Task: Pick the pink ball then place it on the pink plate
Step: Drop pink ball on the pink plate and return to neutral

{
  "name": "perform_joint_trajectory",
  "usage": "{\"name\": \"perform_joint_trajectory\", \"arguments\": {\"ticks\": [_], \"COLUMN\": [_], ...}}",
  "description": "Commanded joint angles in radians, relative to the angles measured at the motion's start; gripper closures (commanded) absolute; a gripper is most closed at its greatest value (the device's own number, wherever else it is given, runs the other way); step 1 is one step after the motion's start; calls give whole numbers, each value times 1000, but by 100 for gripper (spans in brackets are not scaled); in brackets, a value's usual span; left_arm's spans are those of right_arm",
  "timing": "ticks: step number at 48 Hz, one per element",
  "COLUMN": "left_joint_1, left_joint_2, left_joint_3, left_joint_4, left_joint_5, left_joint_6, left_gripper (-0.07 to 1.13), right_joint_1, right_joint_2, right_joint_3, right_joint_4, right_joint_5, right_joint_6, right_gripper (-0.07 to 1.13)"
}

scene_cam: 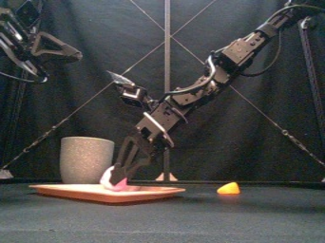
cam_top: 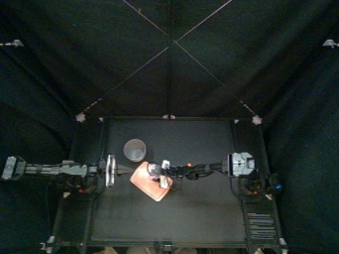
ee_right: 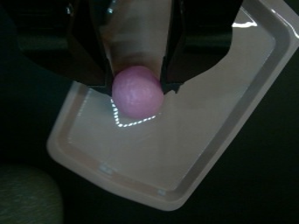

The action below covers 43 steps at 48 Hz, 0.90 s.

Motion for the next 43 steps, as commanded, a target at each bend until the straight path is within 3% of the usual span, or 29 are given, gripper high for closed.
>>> {"name": "perform_joint_trajectory", "arguments": {"ticks": [1, 12, 24, 43], "left_joint_1": [3, 3, 2, 2], "left_joint_2": [5, 5, 5, 5], "left_joint_3": [-12, -3, 3, 18], "left_joint_4": [5, 5, 2, 0], "left_joint_5": [-5, -5, -5, -5], "left_joint_6": [0, 0, 0, -2], "left_gripper": [100, 100, 100, 100], "right_joint_1": [9, 5, -21, -71], "right_joint_2": [-2, -5, -95, -400], "right_joint_3": [-49, -60, 23, 360], "right_joint_4": [5, 25, 23, 28], "right_joint_5": [6, 29, -14, -344], "right_joint_6": [0, -2, -3, -3], "right_gripper": [27, 3, 3, 3]}}
